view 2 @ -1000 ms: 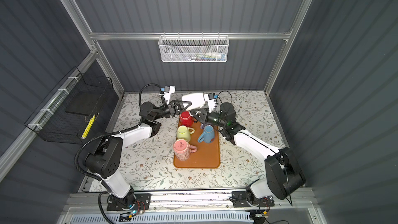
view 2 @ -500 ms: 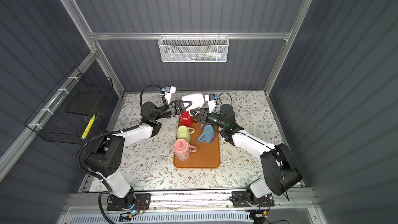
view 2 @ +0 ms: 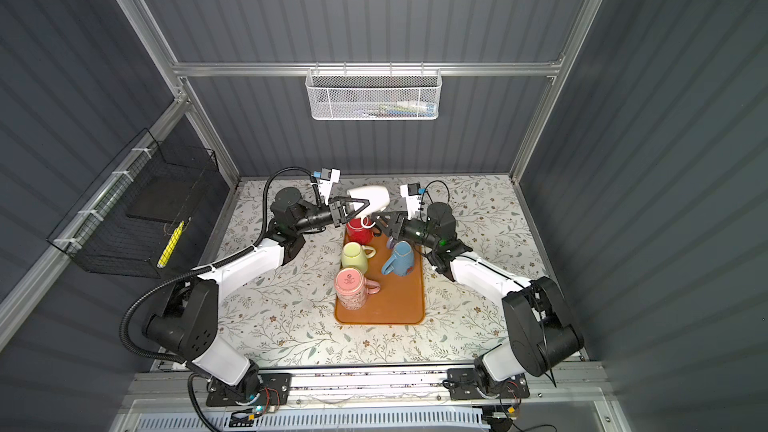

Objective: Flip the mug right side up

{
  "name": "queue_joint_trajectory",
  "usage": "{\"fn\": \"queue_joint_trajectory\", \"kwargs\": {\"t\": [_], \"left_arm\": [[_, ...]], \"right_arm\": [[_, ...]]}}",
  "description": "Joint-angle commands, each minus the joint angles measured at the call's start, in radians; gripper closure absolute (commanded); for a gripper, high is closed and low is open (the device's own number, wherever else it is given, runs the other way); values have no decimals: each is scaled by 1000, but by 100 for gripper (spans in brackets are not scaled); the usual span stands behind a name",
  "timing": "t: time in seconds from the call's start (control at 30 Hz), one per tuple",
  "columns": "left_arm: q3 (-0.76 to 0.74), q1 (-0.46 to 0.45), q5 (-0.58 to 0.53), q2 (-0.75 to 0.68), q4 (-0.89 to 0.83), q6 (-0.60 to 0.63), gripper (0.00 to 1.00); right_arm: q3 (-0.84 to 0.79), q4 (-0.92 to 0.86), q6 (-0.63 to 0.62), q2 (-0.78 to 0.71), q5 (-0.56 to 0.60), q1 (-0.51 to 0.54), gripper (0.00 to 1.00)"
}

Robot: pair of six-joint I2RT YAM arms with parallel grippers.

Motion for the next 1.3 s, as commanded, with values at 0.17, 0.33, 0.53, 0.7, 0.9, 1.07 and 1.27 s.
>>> {"fn": "queue_joint_trajectory", "kwargs": {"t": [0.17, 0.33, 0.53, 0.7, 0.9, 1.07, 1.27], "left_arm": [[128, 30, -144, -99, -375, 275, 100], [267, 38, -332, -114, -737, 456, 100], [415, 60, -542, -74, -1004, 549, 100], [452, 84, -662, -57, -1117, 588, 100], [475, 143, -749, -8, -1220, 620, 100], [551, 157, -777, 73, -1293, 639, 100], [603, 157, -790, 121, -1320, 639, 100]], "right_arm": [[2, -118, 1, -65, 99, -13, 46], [255, -665, 52, -99, 457, -13, 46], [385, -801, 326, -180, 633, -14, 41], [534, -909, 471, -203, 610, -11, 41], [567, -939, 513, -230, 592, -12, 41], [529, -863, 538, -244, 557, -36, 44], [463, -768, 584, -255, 502, -84, 43]]}}
